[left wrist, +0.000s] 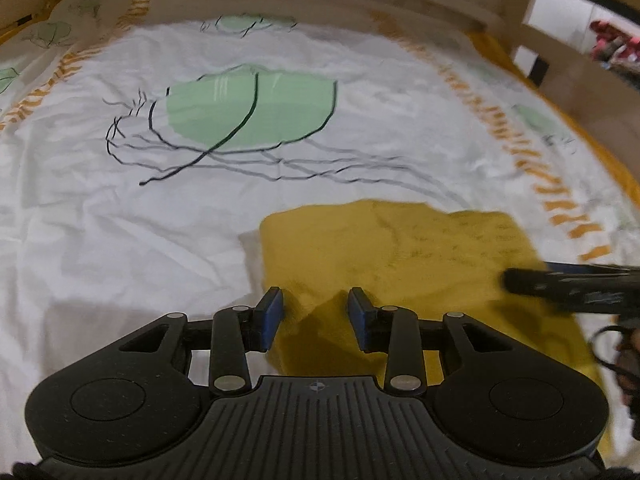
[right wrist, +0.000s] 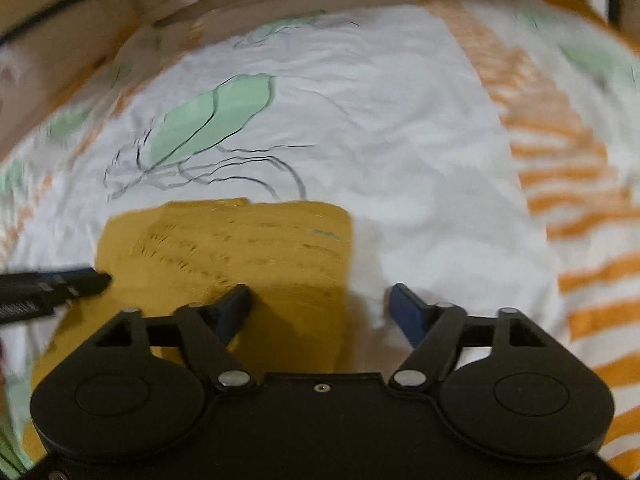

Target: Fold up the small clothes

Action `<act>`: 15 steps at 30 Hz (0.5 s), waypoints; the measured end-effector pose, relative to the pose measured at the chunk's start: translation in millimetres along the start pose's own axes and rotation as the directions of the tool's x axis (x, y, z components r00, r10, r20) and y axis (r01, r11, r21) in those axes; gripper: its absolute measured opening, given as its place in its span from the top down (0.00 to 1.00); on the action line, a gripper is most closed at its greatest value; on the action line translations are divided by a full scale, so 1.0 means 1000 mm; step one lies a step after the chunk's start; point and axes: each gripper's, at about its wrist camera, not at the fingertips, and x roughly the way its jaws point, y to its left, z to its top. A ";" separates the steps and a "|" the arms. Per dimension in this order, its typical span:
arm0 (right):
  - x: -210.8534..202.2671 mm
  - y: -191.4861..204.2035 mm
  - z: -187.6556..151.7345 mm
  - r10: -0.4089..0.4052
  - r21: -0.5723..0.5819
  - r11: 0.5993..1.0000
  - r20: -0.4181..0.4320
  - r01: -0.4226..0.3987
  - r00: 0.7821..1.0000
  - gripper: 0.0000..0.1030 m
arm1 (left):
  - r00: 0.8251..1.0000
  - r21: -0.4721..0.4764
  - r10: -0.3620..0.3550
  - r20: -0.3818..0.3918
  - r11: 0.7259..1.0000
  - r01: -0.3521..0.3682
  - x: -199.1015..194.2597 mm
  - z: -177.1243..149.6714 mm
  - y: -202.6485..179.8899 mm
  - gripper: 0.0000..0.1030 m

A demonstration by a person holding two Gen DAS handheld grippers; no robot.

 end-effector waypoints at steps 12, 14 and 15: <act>-0.015 -0.004 -0.003 0.012 0.044 0.999 0.037 -0.013 0.999 0.03 | 0.998 -0.075 0.055 0.010 0.996 -0.054 -0.014 -0.003 0.014 0.48; -0.024 -0.008 -0.003 -0.004 0.083 0.997 0.038 0.000 0.999 0.00 | 0.996 -0.079 0.083 0.020 0.994 -0.081 -0.030 -0.009 0.014 0.39; -0.032 -0.008 -0.003 -0.016 0.099 0.995 0.043 0.012 0.999 0.00 | 0.996 -0.085 0.089 0.020 0.993 -0.087 -0.038 -0.011 0.015 0.30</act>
